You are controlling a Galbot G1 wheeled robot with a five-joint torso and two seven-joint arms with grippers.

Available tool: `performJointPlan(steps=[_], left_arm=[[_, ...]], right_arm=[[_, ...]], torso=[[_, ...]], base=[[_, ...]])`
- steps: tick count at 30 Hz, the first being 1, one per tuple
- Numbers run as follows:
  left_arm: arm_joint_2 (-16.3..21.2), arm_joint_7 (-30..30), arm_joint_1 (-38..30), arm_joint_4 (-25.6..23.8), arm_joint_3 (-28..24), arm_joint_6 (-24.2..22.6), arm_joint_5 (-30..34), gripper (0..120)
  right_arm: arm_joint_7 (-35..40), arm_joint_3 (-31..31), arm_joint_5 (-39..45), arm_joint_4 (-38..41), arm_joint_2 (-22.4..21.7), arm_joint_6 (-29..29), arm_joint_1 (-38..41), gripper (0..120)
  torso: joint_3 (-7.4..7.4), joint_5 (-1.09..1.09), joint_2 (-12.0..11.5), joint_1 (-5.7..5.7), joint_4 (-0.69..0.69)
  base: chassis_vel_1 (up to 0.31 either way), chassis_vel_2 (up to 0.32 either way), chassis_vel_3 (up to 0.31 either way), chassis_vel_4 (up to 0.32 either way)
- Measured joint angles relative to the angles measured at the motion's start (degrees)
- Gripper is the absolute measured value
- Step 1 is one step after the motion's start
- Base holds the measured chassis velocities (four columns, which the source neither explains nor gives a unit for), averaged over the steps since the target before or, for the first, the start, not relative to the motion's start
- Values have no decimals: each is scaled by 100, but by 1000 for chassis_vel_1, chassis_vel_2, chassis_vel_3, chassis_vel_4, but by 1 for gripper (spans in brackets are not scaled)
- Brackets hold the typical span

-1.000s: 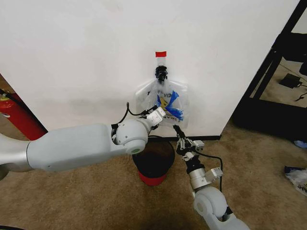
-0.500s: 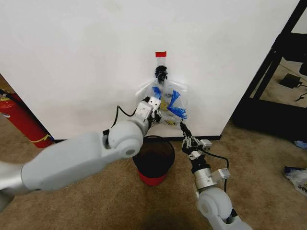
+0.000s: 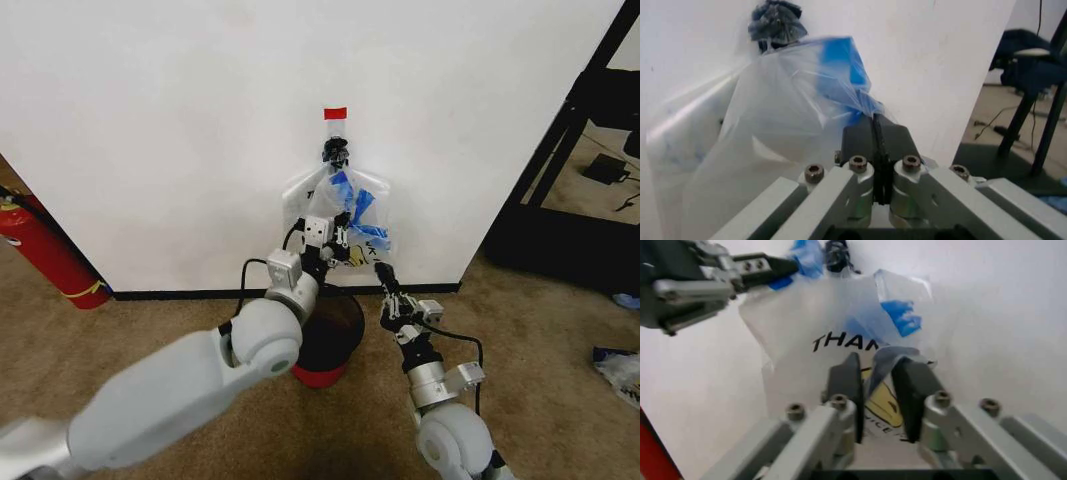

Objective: Pick up the garbage bag from the wall and place it over the trash bin.

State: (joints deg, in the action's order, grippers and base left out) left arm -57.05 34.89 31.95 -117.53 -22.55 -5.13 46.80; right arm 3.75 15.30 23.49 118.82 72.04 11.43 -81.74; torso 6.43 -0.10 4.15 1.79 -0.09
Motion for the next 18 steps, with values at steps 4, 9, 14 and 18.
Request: performJointPlan(steps=[4,9,14,18], left_arm=[[-132,-98,306,44,192,106,-202,0],[-238,-193,506,118,273,221,-418,0],[-297,-229,593,165,251,258,-520,0],[-338,-267,674,191,185,272,-597,0]], right_arm=[[-120,259,-472,317,-254,8,-438,32],[-234,704,-611,1056,-723,9,-1174,50],[82,1073,-295,1687,-1287,-210,-1344,69],[714,1241,371,1855,-2291,-639,-766,84]], torso=[[0,1,0,0,0],[0,0,0,0,-2],[0,0,0,0,-1],[1,2,0,1,0]], base=[[0,0,0,0],[0,0,0,0],[0,0,0,0],[0,0,0,0]])
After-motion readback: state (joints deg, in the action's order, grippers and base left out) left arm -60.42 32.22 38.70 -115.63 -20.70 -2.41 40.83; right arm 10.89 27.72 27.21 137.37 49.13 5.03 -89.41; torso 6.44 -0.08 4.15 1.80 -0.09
